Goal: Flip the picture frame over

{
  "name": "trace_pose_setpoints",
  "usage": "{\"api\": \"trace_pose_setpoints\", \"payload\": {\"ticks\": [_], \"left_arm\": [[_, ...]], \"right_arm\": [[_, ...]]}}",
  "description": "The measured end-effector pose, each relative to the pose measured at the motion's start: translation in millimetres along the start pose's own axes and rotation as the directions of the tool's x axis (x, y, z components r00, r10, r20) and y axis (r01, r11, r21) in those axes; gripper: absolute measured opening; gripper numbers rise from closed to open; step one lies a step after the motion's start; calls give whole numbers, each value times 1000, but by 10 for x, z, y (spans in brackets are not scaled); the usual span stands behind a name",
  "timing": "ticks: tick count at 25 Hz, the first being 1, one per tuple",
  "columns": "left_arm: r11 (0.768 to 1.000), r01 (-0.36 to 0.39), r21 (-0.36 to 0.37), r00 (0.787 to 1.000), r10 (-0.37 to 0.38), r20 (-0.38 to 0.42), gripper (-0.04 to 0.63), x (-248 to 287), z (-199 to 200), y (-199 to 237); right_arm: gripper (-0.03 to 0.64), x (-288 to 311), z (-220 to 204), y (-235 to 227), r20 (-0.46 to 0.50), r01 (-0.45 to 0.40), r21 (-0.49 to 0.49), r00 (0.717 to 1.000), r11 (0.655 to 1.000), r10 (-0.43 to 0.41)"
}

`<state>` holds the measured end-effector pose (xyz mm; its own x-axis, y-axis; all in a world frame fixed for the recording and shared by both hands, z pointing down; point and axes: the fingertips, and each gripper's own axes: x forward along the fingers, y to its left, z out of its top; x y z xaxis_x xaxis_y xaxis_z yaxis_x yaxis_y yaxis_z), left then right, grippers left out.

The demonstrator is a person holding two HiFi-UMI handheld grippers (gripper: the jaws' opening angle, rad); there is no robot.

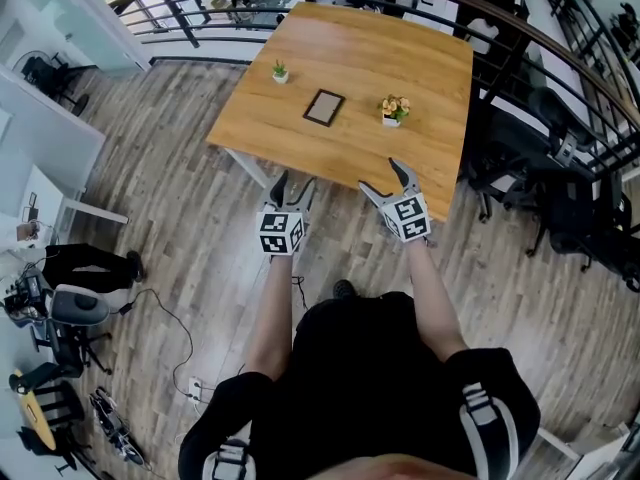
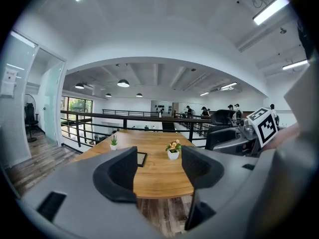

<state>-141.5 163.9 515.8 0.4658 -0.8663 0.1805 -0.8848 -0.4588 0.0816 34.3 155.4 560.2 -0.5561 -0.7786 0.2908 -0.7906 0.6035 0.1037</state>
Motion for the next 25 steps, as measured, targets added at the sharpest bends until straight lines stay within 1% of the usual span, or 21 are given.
{"api": "trace_pose_setpoints", "payload": {"ticks": [6,8,11,18,25], "left_arm": [[1000,17,19,1000,-17,-21,279,33,-45,54],[1000,16,5,1000,-16,-26,279,35,-78,114],[999,14,-41,1000,-15,-26,279,61,-121,190],[999,-5,-47,999,3,-41,279,33,-174,334],[996,-39,-81,998,35,-47,279,69,-211,534]], "right_arm": [[397,67,-35,49,-19,10,3,1000,1000,-10],[392,98,-53,91,-28,8,-4,1000,1000,-9],[388,145,-91,123,-38,4,-8,999,1000,-4],[379,252,-116,96,-35,21,51,999,998,-19],[368,471,-101,58,-44,-2,68,999,998,5]]}}
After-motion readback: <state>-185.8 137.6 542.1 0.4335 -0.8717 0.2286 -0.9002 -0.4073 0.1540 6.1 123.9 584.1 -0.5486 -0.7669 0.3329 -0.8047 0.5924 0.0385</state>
